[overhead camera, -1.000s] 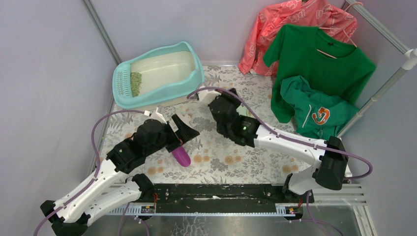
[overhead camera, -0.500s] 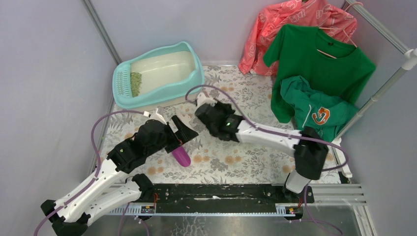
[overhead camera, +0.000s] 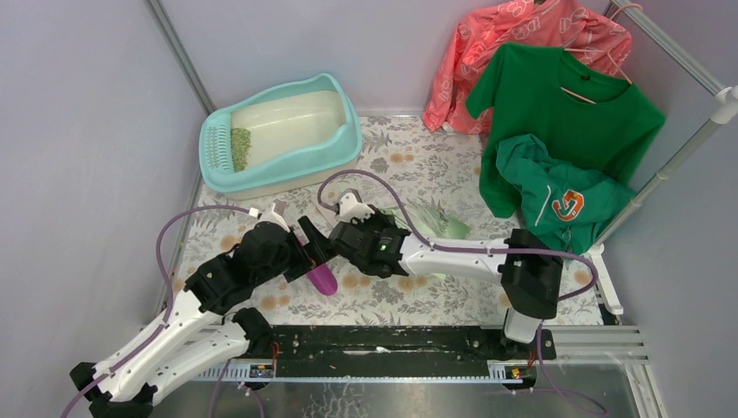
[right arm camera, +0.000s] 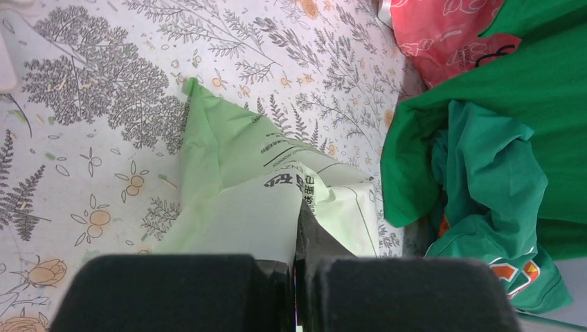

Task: Fill the litter box with clean litter
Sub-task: Open the cat litter bag at the center of the board.

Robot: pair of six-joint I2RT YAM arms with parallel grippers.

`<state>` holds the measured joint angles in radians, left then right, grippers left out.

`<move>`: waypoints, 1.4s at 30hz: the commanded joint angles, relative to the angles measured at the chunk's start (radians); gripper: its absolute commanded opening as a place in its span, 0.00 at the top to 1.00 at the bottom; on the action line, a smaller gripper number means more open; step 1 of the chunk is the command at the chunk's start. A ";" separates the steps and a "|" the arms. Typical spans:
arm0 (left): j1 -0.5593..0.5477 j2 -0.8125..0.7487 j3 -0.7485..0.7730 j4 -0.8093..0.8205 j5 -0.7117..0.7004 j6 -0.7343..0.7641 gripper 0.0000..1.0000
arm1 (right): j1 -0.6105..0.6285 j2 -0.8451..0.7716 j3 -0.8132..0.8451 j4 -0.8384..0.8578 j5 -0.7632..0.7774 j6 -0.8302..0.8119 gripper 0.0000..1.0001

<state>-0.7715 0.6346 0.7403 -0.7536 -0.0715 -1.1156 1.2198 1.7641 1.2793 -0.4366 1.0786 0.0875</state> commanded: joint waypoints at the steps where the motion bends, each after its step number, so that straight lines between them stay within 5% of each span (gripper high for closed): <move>1: 0.003 -0.020 0.002 0.052 -0.036 -0.015 0.01 | -0.045 -0.116 -0.007 0.142 -0.029 0.000 1.00; 9: 0.003 -0.078 0.087 -0.118 -0.251 -0.041 0.01 | -0.103 -0.177 -0.030 0.517 -0.094 -0.224 1.00; 15: 0.010 -0.010 0.128 -0.124 -0.312 -0.025 0.01 | -0.106 -0.158 -0.041 0.533 -0.010 -0.232 1.00; 19: 0.094 0.081 0.143 -0.026 -0.205 0.048 0.01 | -0.106 -0.224 -0.100 0.500 0.020 -0.178 1.00; 24: 0.508 0.223 0.044 0.206 0.294 0.180 0.01 | -0.124 -0.317 -0.149 0.495 0.040 -0.200 1.00; 26: 0.593 0.267 0.040 0.234 0.365 0.217 0.01 | -0.142 -0.342 -0.132 0.497 0.043 -0.247 1.00; 37: 0.604 0.287 0.168 0.164 0.336 0.278 0.01 | -0.263 -0.345 -0.010 0.802 0.096 -0.874 1.00; 42: 0.606 0.258 0.164 0.144 0.337 0.294 0.01 | -0.273 -0.316 0.041 0.748 0.061 -0.915 1.00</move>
<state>-0.1726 0.9184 0.8864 -0.6228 0.2367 -0.8646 0.9527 1.4590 1.1992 0.1761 1.0824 -0.6804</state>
